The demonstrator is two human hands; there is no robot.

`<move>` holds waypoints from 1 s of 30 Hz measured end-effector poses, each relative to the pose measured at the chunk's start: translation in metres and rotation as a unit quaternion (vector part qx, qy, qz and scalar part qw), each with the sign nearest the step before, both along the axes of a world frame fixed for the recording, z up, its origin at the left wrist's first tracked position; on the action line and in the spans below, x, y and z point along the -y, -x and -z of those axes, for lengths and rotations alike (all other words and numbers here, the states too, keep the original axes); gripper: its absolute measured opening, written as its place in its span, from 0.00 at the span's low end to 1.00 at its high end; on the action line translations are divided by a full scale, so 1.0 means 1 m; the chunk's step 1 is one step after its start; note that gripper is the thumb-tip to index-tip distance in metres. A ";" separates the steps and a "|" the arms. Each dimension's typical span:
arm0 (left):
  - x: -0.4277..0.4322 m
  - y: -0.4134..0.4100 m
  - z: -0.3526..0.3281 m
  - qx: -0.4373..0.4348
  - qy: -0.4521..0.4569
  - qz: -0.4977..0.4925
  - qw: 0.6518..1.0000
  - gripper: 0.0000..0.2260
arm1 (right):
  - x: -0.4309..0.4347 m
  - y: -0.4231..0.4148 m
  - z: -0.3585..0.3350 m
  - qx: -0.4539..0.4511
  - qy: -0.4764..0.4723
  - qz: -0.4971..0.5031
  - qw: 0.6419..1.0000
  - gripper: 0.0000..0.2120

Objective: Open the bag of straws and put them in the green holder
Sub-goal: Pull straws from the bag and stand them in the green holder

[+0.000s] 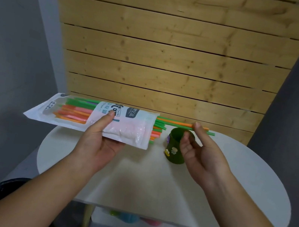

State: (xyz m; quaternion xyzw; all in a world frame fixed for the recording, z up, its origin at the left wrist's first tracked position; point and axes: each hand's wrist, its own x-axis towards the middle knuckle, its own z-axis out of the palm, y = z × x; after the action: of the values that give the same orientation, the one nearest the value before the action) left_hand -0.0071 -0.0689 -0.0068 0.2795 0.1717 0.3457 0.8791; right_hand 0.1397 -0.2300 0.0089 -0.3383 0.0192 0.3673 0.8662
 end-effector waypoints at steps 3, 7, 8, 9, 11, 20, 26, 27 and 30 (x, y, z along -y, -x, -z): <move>0.006 -0.004 0.001 -0.010 0.004 0.007 1.000 0.09 | -0.011 0.011 0.009 0.047 0.011 -0.036 0.998 0.14; 0.014 -0.010 0.004 -0.022 -0.006 0.022 0.999 0.07 | -0.024 0.017 0.008 0.108 0.047 -0.005 0.993 0.07; 0.014 -0.011 0.004 -0.023 -0.004 0.021 1.000 0.06 | -0.025 0.016 0.007 0.117 0.058 0.010 0.991 0.08; 0.013 -0.011 0.005 -0.026 -0.001 0.018 1.000 0.07 | -0.024 0.014 0.005 0.128 0.071 0.020 0.989 0.08; 0.008 -0.013 0.006 -0.028 0.008 0.012 0.999 0.09 | -0.021 0.007 0.005 0.157 0.110 0.038 0.981 0.09; -0.010 -0.027 0.017 -0.034 0.070 -0.024 0.997 0.13 | 0.020 -0.047 0.001 0.233 0.175 0.137 0.947 0.06; -0.012 -0.037 0.024 -0.044 0.065 -0.019 0.997 0.15 | 0.045 -0.085 0.000 0.298 0.243 0.238 0.892 0.14; -0.011 -0.038 0.026 -0.048 0.060 -0.015 0.997 0.15 | 0.046 -0.088 -0.001 0.313 0.263 0.243 0.880 0.14; -0.006 -0.042 0.027 -0.058 0.046 0.000 0.997 0.15 | 0.043 -0.089 -0.003 0.349 0.317 0.226 0.853 0.10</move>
State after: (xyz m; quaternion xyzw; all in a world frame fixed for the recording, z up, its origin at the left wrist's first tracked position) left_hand 0.0349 -0.0631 -0.0340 0.2584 0.2386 0.3204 0.8796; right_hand 0.2284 -0.2729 0.0116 -0.6867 -0.0930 -0.0062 0.7210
